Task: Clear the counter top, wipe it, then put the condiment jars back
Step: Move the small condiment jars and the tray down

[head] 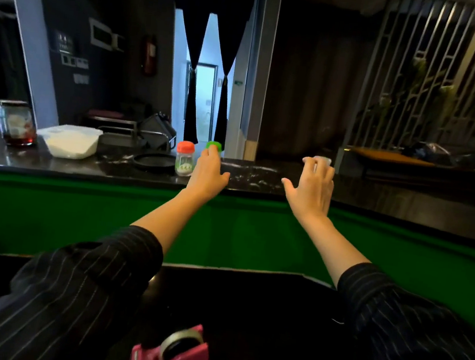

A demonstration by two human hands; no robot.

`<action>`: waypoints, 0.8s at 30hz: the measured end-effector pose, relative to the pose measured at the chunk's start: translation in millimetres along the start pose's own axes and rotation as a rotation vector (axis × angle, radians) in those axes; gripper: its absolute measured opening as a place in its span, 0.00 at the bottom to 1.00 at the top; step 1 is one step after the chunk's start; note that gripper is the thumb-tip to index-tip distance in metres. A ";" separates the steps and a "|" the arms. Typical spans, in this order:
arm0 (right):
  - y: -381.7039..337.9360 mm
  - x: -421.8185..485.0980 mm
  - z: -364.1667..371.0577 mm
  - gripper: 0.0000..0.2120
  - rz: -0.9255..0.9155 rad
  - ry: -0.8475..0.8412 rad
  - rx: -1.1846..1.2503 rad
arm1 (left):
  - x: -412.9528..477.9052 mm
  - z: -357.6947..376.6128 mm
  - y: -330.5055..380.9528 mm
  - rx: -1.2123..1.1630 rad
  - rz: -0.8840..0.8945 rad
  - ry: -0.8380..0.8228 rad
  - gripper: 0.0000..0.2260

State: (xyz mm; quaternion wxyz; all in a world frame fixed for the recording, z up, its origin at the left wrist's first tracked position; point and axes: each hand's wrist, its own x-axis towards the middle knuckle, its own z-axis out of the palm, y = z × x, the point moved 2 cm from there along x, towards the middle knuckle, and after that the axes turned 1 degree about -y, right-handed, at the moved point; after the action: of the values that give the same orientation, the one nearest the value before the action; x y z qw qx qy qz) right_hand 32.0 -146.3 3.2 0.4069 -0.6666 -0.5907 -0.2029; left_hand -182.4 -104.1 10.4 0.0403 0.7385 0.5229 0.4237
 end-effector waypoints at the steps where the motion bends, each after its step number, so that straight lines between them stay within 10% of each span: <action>1: 5.5 8.8 3.9 0.31 0.040 -0.021 -0.017 | 10.3 6.0 -0.7 0.003 -0.030 -0.007 0.25; 10: 50.4 69.2 52.9 0.49 0.385 -0.161 0.106 | 90.1 64.2 -26.1 0.193 -0.257 0.007 0.40; 24: 44.4 69.2 70.0 0.28 0.525 -0.022 0.304 | 85.3 66.3 -24.8 -0.018 -0.263 0.151 0.29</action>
State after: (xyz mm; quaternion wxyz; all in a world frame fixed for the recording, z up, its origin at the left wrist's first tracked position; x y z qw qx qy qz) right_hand 74.8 -47.1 0.7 0.5341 -0.7302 -0.4260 0.0072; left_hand -148.3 1.3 5.4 0.0627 0.6291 0.6129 0.4739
